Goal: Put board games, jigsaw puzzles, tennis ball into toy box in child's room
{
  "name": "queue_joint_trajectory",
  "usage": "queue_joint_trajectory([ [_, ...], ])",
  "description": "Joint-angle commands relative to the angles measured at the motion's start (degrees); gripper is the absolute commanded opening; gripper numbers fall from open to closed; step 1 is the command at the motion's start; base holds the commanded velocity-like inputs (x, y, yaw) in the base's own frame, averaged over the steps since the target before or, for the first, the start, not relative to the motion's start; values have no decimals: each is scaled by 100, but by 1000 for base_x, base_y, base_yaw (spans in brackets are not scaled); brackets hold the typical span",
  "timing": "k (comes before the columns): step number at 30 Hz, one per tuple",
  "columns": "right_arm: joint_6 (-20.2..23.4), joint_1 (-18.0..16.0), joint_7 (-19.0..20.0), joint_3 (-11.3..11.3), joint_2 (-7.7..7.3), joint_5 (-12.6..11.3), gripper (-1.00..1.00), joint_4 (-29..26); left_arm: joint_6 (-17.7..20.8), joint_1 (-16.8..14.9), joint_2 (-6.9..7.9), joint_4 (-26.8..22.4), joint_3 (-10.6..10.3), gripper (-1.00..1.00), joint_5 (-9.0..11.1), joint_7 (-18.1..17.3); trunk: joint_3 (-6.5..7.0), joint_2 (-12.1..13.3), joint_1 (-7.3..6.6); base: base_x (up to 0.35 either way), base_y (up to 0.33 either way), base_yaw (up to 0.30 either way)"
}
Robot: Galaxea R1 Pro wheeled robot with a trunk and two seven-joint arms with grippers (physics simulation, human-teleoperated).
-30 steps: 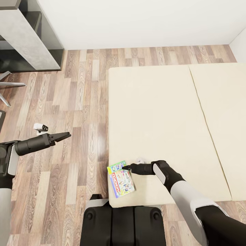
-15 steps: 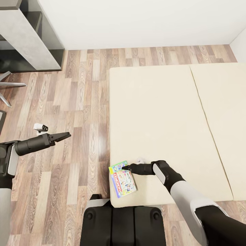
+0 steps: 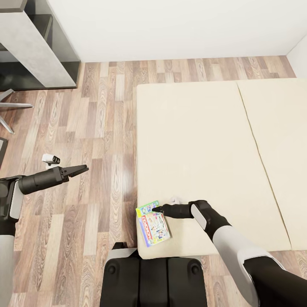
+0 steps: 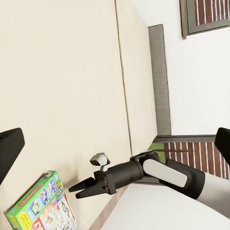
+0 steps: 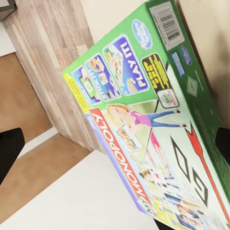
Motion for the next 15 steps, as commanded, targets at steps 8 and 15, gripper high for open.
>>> queue_joint_trajectory([
  [8,34,-2,-4,18,-2,-27,100,-4,57,-1,1,0,0,100,5,-16,-6,-9,3,0,0,0],
  [15,36,-2,-4,18,-2,-27,100,-4,57,-2,1,0,0,100,5,-17,-6,-9,3,0,0,0],
])
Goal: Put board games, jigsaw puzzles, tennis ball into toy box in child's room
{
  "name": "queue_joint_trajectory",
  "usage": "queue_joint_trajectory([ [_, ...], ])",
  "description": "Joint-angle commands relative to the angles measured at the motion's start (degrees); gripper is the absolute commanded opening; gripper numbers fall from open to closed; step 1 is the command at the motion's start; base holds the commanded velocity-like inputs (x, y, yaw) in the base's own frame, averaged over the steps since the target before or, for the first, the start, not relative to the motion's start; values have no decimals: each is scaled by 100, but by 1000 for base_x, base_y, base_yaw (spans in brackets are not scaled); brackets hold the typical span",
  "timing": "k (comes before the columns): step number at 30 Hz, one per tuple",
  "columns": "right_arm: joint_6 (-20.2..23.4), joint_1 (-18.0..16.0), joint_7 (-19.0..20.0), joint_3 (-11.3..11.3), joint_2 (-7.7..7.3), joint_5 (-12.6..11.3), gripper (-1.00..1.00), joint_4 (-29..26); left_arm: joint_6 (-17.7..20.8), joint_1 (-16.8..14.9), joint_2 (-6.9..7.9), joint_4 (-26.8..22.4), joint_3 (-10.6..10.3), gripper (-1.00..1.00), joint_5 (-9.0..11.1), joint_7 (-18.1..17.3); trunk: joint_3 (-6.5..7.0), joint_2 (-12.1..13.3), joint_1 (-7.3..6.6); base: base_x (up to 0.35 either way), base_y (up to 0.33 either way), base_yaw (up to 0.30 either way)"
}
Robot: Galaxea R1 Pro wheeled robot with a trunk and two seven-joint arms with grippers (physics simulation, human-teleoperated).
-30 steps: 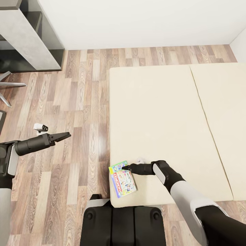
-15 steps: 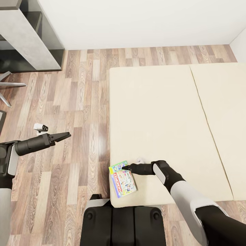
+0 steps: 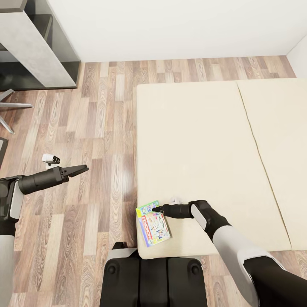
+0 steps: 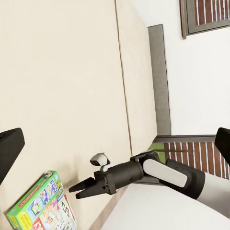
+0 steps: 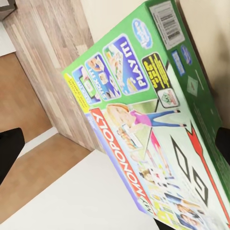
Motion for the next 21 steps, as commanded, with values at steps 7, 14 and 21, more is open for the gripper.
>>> queue_joint_trajectory([
  [7,28,-2,-4,18,-3,-27,100,-4,60,-1,1,0,0,100,5,-15,-6,-9,3,0,3,0],
  [14,27,-2,-4,18,-3,-27,100,-6,60,-2,1,0,0,100,5,-14,-6,-9,3,0,98,0],
  [21,20,-3,-4,18,-3,-27,100,-5,60,1,1,0,7,100,10,-20,-6,-9,3,0,43,0],
])
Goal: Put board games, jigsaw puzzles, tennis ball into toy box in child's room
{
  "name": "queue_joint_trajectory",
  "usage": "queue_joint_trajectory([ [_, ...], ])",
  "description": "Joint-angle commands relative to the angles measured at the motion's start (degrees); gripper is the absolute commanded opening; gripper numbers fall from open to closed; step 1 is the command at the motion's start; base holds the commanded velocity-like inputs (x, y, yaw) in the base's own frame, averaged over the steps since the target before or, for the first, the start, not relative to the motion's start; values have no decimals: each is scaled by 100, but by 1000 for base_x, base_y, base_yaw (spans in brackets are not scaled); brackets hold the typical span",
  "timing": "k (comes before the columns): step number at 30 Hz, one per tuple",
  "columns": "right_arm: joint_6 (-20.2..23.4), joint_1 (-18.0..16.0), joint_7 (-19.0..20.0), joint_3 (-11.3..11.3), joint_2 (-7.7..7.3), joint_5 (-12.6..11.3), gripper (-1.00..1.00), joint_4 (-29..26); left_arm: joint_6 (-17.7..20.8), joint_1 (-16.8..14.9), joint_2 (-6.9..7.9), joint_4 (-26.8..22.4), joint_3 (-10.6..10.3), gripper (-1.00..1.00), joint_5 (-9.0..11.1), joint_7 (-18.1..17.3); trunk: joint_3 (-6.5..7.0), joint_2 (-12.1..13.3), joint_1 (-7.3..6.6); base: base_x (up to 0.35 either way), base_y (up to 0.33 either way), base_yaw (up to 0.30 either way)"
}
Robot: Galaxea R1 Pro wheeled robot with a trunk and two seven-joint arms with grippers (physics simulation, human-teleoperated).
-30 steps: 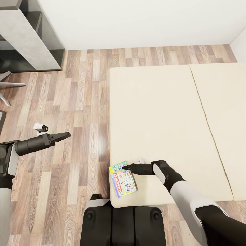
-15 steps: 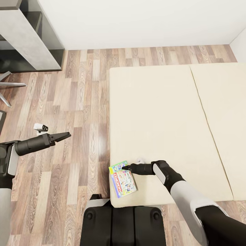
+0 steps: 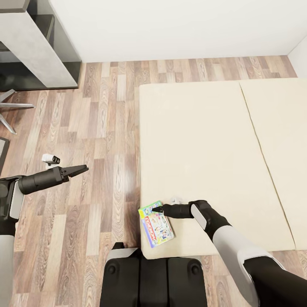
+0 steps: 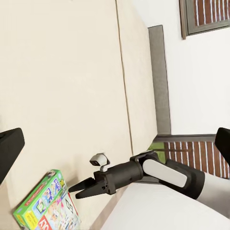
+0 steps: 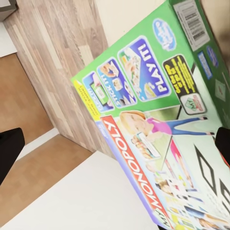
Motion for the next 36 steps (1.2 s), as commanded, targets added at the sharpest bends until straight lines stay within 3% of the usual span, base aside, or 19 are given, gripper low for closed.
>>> queue_joint_trajectory([
  [1,25,-1,-6,17,-2,-24,100,-5,60,-3,1,0,1,100,4,-16,-6,-8,4,0,9,0],
  [36,7,-1,-75,17,-18,8,100,-48,60,-2,-5,0,-6,100,9,-16,-6,-8,4,0,1,0],
])
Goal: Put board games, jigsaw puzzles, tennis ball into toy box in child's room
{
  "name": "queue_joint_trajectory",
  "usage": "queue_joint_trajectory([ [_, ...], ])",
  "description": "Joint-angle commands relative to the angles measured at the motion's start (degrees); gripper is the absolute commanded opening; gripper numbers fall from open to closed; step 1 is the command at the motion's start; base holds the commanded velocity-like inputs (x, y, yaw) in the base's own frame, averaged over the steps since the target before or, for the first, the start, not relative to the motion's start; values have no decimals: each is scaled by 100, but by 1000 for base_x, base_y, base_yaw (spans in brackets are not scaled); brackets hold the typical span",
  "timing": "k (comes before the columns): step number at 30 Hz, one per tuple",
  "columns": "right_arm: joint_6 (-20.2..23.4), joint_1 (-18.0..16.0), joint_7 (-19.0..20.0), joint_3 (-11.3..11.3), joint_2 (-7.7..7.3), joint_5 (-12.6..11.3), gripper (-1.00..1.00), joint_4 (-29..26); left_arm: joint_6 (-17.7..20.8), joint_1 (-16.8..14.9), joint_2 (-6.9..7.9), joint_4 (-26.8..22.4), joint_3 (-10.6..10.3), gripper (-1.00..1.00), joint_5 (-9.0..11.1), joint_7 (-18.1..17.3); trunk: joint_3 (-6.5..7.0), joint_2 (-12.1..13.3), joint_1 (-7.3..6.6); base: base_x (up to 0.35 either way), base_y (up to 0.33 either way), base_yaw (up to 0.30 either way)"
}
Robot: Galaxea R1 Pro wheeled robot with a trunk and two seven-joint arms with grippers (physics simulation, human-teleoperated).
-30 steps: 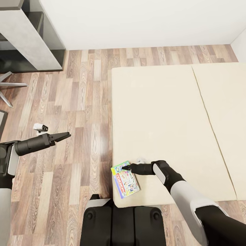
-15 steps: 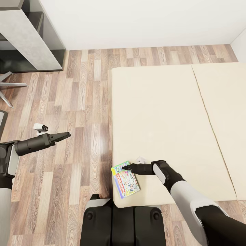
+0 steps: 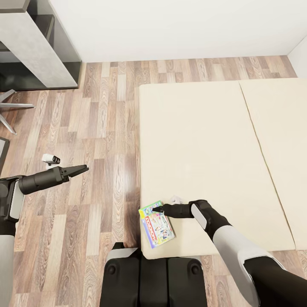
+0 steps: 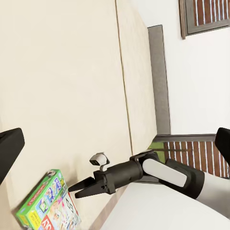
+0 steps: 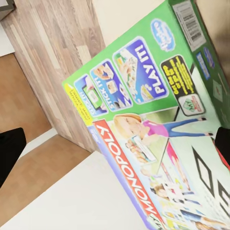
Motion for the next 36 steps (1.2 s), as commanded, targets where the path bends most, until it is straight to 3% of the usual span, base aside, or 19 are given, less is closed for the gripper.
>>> queue_joint_trajectory([
  [1,-19,-3,-26,-3,-4,27,100,-19,60,-3,0,0,0,100,5,-16,-6,-8,5,0,0,0],
  [36,5,-3,-48,-1,-23,62,100,-18,60,-2,-1,0,0,100,-2,-12,-6,-8,5,0,0,0],
])
